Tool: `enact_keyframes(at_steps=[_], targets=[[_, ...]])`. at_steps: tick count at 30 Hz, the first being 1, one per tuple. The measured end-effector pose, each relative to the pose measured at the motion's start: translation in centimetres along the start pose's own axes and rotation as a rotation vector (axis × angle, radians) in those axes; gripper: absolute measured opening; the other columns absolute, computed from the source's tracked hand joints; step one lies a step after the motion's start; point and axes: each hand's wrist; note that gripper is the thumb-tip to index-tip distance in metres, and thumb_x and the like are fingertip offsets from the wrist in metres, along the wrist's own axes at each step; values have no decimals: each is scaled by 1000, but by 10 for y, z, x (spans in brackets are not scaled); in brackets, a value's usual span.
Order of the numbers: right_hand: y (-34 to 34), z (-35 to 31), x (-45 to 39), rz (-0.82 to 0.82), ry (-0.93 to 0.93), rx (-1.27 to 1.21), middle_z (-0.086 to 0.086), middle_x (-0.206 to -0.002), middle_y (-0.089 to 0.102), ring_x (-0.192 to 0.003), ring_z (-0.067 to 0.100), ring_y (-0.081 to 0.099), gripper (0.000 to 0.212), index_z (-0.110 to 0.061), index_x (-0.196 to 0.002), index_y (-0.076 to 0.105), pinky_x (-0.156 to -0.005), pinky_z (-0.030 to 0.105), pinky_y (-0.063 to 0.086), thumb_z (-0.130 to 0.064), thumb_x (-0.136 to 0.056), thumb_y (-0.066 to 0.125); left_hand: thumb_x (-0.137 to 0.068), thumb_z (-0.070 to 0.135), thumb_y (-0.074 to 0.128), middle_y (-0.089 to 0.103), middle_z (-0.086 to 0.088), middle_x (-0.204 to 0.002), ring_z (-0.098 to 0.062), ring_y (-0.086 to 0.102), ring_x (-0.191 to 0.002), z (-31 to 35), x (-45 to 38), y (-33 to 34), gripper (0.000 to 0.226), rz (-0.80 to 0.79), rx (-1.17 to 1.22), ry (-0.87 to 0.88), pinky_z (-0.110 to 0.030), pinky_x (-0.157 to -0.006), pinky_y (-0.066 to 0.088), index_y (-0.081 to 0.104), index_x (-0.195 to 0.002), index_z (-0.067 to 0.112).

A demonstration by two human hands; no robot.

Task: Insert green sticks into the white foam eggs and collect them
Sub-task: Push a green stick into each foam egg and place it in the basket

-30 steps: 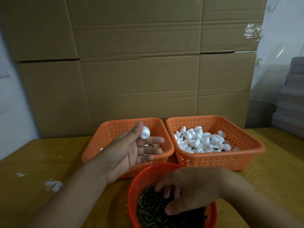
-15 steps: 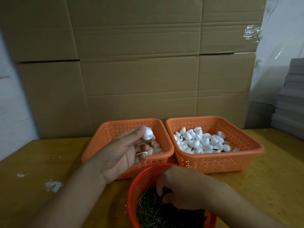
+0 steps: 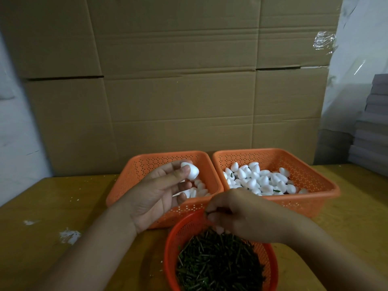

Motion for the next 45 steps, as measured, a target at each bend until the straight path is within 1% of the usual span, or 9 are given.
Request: enact_keyframes(at_steps=[4,7,13,16,19,24,28,32,45], targets=[[-12,2,2,157,17,-134,-13,-72,69,-65,-2,63,20,-21,-108,75,-62,14,49,-12,-99,59,-78,15,79,71,-6,-92,-10,63,-70,-1,-1,-1,17,6,25,-3,-21,-59,55,78,-95,17],[-14,1,2,267,7,-209,-11,-74,71,-71,-4,65,23,-19,-112,74,-67,12,48,-8,-97,61,-75,13,80,71,-13,-96,-14,67,-75,0,-1,0,27,-10,32,-1,-24,-63,57,74,-101,12],[-15,0,-1,484,31,-345,-1,-70,71,-64,7,64,17,-23,-90,72,-65,26,53,-6,-87,74,-76,6,73,73,-17,-102,-21,72,-87,1,1,-1,39,-44,41,1,-28,-73,60,66,-115,6],[-16,1,-1,535,51,-374,-11,-63,69,-57,1,60,20,-22,-81,72,-55,17,48,-3,-88,71,-70,7,79,74,-19,-105,-24,74,-93,2,3,1,47,-50,20,9,-28,-76,60,67,-114,6],[-17,1,0,570,64,-321,-14,-66,68,-57,3,59,21,-24,-82,73,-55,19,47,-6,-91,68,-66,8,83,73,-20,-110,-27,74,-97,2,4,2,47,-52,-8,19,-29,-78,60,71,-111,7],[-16,1,-2,627,71,-322,5,-67,68,-58,25,61,17,-24,-75,71,-56,37,50,-16,-90,72,-65,8,83,73,-19,-113,-26,74,-96,2,7,6,47,-40,-31,25,-28,-76,59,70,-110,7],[-16,0,-2,649,82,-337,7,-63,66,-50,9,54,20,-24,-70,70,-48,23,43,-24,-89,74,-74,2,77,73,-19,-113,-26,74,-96,3,8,7,39,-40,-23,26,-28,-75,60,68,-112,6],[-16,-1,-1,654,57,-354,10,-63,65,-49,10,52,20,-23,-69,70,-47,23,42,-24,-89,73,-71,3,80,73,-19,-111,-27,74,-96,3,9,9,36,-51,-24,30,-28,-76,60,72,-106,7],[-11,-6,-3,612,39,-342,-14,-51,61,-45,-1,50,21,-25,-69,69,-46,12,36,-20,-90,73,-69,10,85,74,-16,-113,-29,73,-101,-1,8,14,28,-87,-79,43,-26,-79,59,79,-95,18]])
Point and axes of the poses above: each hand's wrist, its own x-axis away from the middle knuckle, its own y-axis out of the palm, z = x × y
